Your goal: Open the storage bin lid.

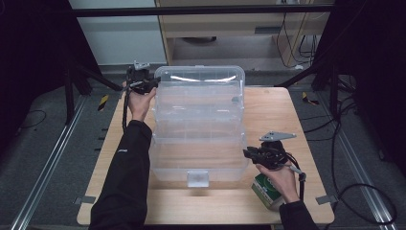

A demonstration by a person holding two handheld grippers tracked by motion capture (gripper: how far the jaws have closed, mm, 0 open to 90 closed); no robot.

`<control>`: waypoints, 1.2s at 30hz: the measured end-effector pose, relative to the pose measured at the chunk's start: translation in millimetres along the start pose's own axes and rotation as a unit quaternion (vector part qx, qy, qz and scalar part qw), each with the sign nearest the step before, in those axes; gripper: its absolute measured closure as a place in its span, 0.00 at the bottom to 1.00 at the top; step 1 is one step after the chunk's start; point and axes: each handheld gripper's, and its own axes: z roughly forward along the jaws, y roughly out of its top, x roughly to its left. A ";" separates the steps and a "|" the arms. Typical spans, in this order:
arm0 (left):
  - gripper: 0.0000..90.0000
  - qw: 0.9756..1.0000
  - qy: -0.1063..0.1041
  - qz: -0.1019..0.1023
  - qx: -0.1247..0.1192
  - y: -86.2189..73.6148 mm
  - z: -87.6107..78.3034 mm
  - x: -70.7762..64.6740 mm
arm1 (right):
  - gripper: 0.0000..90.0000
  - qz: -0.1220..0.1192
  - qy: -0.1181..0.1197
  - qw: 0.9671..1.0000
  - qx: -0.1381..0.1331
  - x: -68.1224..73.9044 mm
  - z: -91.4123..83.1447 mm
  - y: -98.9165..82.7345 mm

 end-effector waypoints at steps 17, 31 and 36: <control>0.84 1.000 0.015 -0.004 0.001 -1.3 6.5 2.2 | 0.83 -0.001 0.000 1.000 0.001 0.0 0.1 0.3; 0.87 1.000 -0.012 0.014 -0.012 -16.9 -53.0 15.2 | 0.80 0.007 0.012 1.000 0.005 -2.5 1.2 0.6; 0.80 0.999 -0.032 0.027 -0.024 -28.5 -90.6 9.0 | 0.80 0.005 0.016 1.000 0.009 -4.0 1.0 1.4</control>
